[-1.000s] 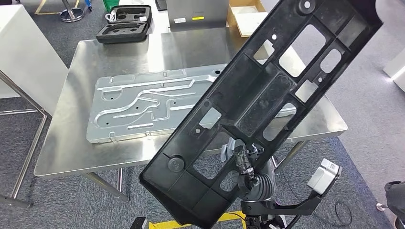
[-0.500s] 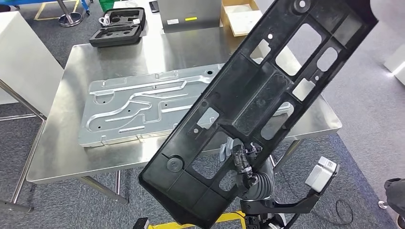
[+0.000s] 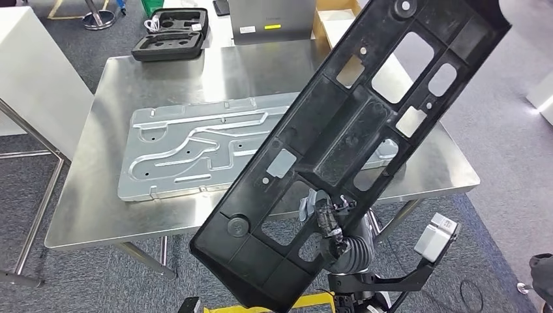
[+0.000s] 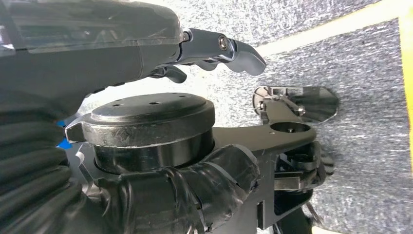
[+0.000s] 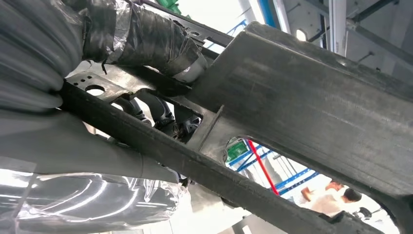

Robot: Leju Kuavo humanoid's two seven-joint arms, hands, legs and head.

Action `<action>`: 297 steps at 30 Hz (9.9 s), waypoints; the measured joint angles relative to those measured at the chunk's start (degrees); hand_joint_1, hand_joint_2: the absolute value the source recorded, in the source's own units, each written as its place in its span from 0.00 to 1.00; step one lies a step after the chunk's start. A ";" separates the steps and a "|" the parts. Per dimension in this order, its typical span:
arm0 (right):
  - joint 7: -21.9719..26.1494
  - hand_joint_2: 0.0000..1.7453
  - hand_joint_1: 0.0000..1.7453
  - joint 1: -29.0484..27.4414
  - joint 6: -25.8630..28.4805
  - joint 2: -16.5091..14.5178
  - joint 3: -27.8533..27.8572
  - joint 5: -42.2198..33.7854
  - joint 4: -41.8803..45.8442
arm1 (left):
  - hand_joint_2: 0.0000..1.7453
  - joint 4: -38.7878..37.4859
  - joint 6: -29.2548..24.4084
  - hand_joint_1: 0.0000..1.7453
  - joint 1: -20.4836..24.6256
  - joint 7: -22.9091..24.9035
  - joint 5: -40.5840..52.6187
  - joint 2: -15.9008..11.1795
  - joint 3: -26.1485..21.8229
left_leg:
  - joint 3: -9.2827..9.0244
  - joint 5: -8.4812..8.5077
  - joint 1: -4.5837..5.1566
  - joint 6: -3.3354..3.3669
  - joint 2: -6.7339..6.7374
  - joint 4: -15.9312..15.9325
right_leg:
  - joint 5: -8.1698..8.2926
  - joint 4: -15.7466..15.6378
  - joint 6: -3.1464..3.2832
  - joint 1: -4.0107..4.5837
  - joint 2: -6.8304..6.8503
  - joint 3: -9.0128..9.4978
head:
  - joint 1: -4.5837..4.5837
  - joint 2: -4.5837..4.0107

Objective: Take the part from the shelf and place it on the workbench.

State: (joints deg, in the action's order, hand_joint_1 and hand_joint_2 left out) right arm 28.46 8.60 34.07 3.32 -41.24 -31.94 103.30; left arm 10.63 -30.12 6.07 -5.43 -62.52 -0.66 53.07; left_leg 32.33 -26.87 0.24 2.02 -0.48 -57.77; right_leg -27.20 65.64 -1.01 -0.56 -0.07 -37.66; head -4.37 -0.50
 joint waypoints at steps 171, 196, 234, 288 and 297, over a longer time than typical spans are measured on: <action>-41.97 1.00 0.00 35.01 -38.94 21.75 -16.22 117.48 -21.78 | 0.00 0.01 5.71 0.00 2.07 -7.55 2.44 0.09 3.79 | 5.48 0.51 0.04 -1.01 -0.22 -5.81 | 1.13 -4.75 1.54 -0.26 0.08 1.64 | -0.54 0.00; -45.12 1.00 0.00 34.55 -35.26 20.36 -16.41 109.85 -22.98 | 0.00 -0.01 7.92 0.00 2.05 -2.01 1.96 -0.04 3.95 | 7.38 -7.25 -0.01 -2.38 -0.10 -14.35 | 3.01 -5.26 2.05 -0.44 0.37 0.61 | -0.62 0.00; -47.68 0.00 0.00 13.57 1.02 16.69 -2.00 76.76 -0.04 | 0.00 -0.01 3.73 0.00 1.03 0.46 -0.44 -0.27 3.98 | -5.23 -4.52 0.19 -1.88 0.05 -0.99 | 6.11 -6.03 0.98 -0.37 0.57 -1.77 | 0.01 0.00; -36.70 0.00 0.00 -3.28 -14.35 -10.60 63.64 40.42 -90.56 | 0.00 -0.01 1.99 0.00 0.80 3.11 -3.40 -0.85 3.80 | 8.13 -5.30 -0.31 -2.46 0.88 -10.40 | -1.79 -6.27 2.15 -0.53 0.54 5.64 | 0.29 0.00; -37.32 0.00 0.00 -3.25 -15.30 -10.89 63.63 44.56 -92.07 | 0.00 -0.01 1.70 0.00 1.02 -0.01 -3.20 -0.94 3.81 | -3.73 -3.45 1.00 -0.52 3.76 -1.16 | 1.23 -6.19 1.72 0.08 3.70 2.61 | 0.28 0.00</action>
State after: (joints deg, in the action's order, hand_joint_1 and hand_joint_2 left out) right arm -8.86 5.35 18.77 -7.57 22.38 12.61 11.23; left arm 10.62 -28.43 7.09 -5.44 -65.72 -1.60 56.88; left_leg 28.61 -30.32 1.24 1.51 3.28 -58.93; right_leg -25.97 59.45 0.71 -0.48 3.63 -35.05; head -4.08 -0.50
